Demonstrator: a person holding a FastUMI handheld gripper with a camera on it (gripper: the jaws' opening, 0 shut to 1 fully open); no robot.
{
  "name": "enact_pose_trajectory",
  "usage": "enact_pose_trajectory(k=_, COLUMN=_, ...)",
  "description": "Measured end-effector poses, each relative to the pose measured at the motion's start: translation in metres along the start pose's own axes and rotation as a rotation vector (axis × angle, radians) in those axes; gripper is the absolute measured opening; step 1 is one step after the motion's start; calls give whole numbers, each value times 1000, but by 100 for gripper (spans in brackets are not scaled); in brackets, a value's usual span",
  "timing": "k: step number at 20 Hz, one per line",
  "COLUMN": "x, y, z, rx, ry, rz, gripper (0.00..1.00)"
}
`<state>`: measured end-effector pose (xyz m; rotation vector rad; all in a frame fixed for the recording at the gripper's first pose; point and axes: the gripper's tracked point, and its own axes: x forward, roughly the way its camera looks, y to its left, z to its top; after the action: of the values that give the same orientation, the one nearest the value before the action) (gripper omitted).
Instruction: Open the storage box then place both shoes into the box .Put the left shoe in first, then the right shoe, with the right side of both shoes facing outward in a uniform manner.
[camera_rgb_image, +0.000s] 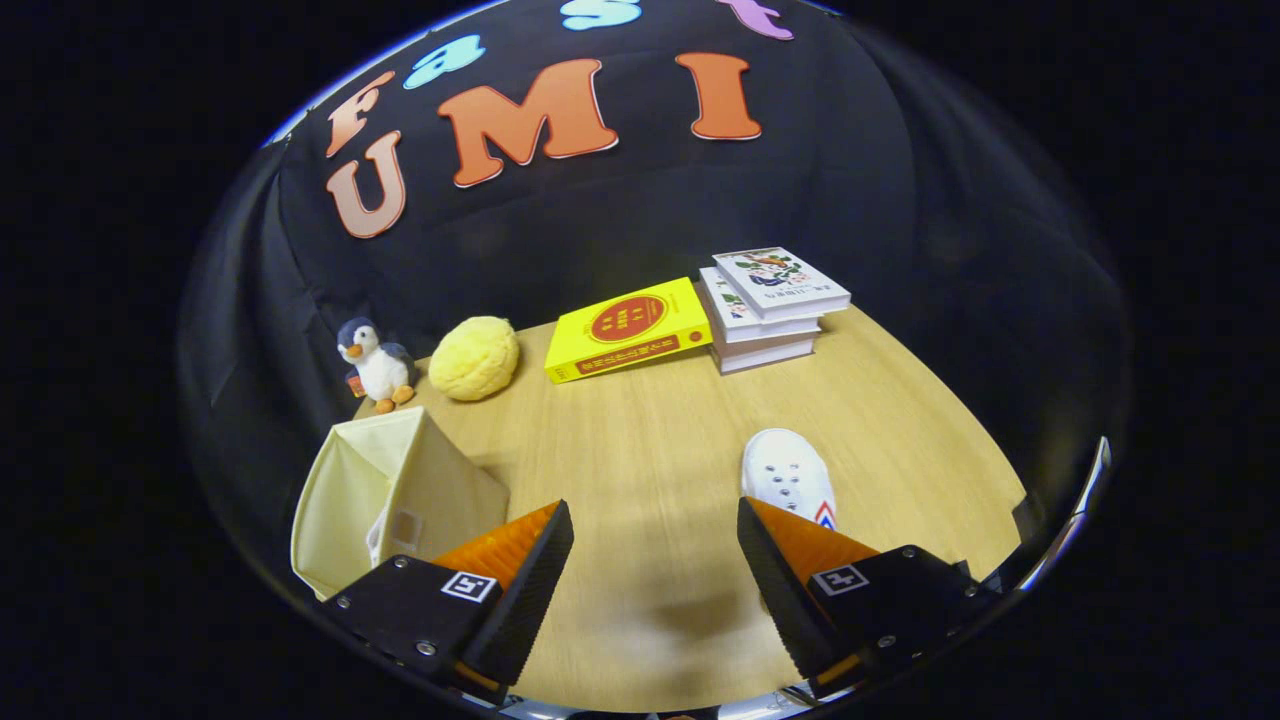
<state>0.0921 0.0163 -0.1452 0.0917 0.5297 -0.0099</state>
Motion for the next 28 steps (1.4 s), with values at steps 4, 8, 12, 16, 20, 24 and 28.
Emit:
enact_pose_trajectory(k=4, x=6, y=-55, z=-10, rx=2, ry=26, rz=-49, gripper=99)
enact_pose_trajectory(k=8, x=15, y=-97, z=-30, rx=11, ry=66, rz=-92, gripper=99)
enact_pose_trajectory(k=12, x=25, y=-122, z=-51, rx=0, ry=103, rz=-113, gripper=99)
enact_pose_trajectory(k=16, x=37, y=-134, z=-73, rx=-25, ry=150, rz=-111, gripper=98)
enact_pose_trajectory(k=20, x=49, y=-132, z=-90, rx=-19, ry=194, rz=-83, gripper=86)
enact_pose_trajectory(k=24, x=61, y=-130, z=-96, rx=-30, ry=211, rz=-65, gripper=72)
enact_pose_trajectory(k=28, x=70, y=-121, z=-108, rx=-21, ry=254, rz=-34, gripper=51)
